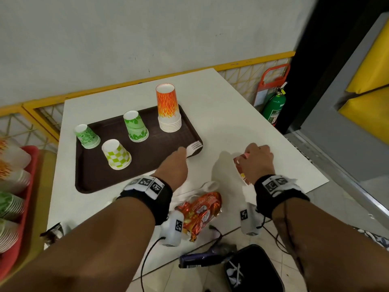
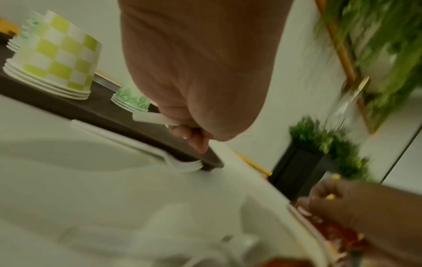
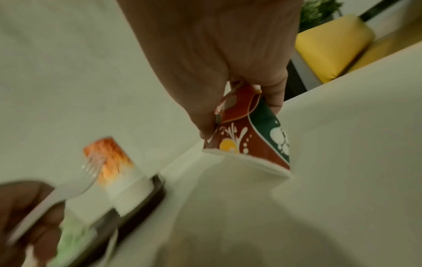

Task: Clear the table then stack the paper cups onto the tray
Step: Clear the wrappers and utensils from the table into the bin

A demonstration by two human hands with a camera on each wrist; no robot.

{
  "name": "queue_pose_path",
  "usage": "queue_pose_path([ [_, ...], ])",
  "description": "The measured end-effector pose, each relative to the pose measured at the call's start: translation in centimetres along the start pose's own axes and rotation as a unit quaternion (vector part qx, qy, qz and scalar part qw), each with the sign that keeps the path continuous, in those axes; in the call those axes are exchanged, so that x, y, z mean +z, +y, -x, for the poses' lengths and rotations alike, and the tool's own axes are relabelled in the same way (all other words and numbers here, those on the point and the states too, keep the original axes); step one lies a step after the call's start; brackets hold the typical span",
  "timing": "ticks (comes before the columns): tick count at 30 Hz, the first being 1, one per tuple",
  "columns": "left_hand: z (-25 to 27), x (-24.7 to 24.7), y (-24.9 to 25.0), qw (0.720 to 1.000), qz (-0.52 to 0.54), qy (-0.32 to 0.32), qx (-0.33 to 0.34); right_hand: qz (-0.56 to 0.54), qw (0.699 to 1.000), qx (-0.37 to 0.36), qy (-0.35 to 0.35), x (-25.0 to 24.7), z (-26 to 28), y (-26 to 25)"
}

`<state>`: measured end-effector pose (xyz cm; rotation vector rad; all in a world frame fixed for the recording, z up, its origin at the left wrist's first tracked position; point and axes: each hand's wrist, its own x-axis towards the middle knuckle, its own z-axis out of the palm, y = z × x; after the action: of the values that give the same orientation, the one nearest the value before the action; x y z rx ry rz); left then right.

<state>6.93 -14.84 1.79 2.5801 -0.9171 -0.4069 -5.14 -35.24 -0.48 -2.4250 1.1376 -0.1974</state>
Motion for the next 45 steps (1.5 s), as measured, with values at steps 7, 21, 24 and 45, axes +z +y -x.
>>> queue_pose_path([
  [7, 5.9, 2.4, 1.9, 0.980, -0.111, -0.165, 0.029, -0.066, 0.996, 0.049, 0.022, -1.4, -0.3, 1.3],
  [21, 3.8, 4.8, 1.0, 0.985, -0.081, -0.149, 0.041, -0.307, 0.936, 0.168, 0.043, -3.0, 2.3, 7.5],
  [24, 3.4, 4.2, 3.5, 0.978, -0.004, -0.204, 0.032, -0.467, 0.852, 0.236, 0.029, -3.5, 4.2, 10.6],
  [45, 8.6, 33.3, 15.8, 0.874, -0.009, -0.481, -0.070, -0.749, 0.430, 0.505, 0.002, 11.7, 25.1, 29.3],
])
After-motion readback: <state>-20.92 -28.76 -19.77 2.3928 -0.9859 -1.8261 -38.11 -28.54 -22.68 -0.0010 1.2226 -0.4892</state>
